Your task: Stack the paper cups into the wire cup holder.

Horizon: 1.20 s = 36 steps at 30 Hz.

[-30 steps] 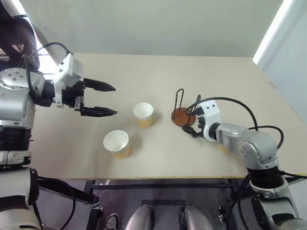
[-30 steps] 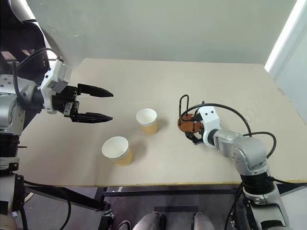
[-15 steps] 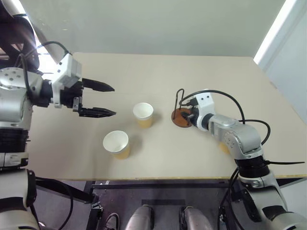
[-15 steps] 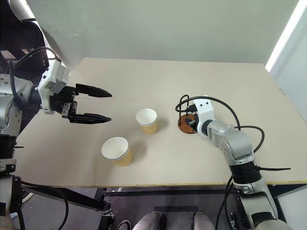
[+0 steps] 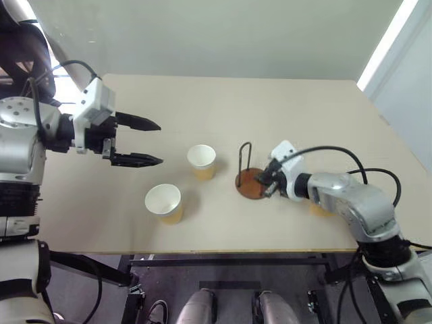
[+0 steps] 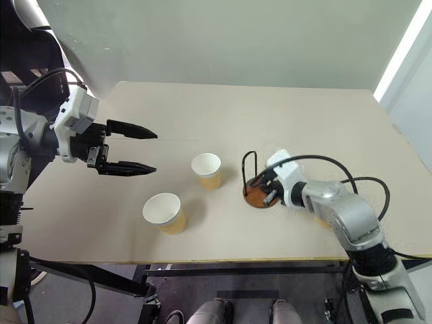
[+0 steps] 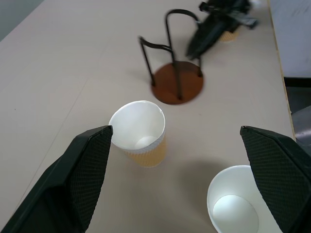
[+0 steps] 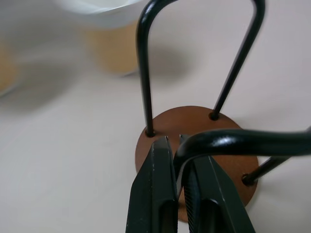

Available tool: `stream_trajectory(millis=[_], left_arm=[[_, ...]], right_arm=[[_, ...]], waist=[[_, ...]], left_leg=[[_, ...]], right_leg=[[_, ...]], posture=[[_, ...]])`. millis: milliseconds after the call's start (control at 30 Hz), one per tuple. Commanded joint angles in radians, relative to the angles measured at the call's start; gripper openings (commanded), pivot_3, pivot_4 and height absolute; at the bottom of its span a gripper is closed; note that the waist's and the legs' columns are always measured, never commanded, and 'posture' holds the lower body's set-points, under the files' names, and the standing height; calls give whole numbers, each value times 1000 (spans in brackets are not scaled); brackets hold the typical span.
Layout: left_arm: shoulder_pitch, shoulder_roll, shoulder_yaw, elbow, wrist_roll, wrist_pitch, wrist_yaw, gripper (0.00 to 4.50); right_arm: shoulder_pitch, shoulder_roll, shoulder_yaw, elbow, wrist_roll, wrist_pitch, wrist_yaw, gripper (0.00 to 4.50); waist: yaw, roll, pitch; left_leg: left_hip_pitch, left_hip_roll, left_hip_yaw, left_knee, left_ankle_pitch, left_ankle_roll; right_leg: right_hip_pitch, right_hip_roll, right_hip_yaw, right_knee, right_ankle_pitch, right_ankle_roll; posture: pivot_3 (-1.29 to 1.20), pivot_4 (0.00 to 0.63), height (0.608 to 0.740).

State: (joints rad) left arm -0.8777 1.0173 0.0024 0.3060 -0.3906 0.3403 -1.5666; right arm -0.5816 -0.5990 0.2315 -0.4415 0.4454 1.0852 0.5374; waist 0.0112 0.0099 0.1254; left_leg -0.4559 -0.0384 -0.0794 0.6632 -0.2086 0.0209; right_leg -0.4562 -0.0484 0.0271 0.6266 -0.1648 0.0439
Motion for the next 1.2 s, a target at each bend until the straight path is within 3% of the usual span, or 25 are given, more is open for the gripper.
stream_trajectory(millis=[33, 700, 1133, 1200], left_arm=[[-23, 10, 25, -10, -2, -18, -10, 4500], [-44, 4, 5, -1, 8, -24, -22, 4500], [-55, 1, -6, 4, 13, -24, -27, 4500], [-58, 0, -8, 7, 15, -25, -28, 4500]], right_arm=[[25, -30, 7, -120, 55, -22, 87, 35], [80, -47, 48, -157, 72, -135, 236, 35], [79, -71, 90, -143, 18, -180, 252, 35], [76, -67, 92, -139, 17, -179, 253, 547]], waist=[[-1, 0, 0], [-1, 0, 0], [-1, 0, 0], [-1, 0, 0]], left_leg=[[0, 0, 0, 0, 0, 0], [0, 0, 0, 0, 2, 0], [0, 0, 0, 0, 2, -1], [0, 0, 0, 0, 2, -1]], right_leg=[[0, 0, 0, 0, 0, 0], [1, 0, 1, 0, 1, -1], [1, 0, 1, 0, 1, -1], [1, 0, 1, 0, 1, -1]], posture=[[0, 150, 740], [0, 150, 740], [0, 150, 740], [0, 150, 740]])
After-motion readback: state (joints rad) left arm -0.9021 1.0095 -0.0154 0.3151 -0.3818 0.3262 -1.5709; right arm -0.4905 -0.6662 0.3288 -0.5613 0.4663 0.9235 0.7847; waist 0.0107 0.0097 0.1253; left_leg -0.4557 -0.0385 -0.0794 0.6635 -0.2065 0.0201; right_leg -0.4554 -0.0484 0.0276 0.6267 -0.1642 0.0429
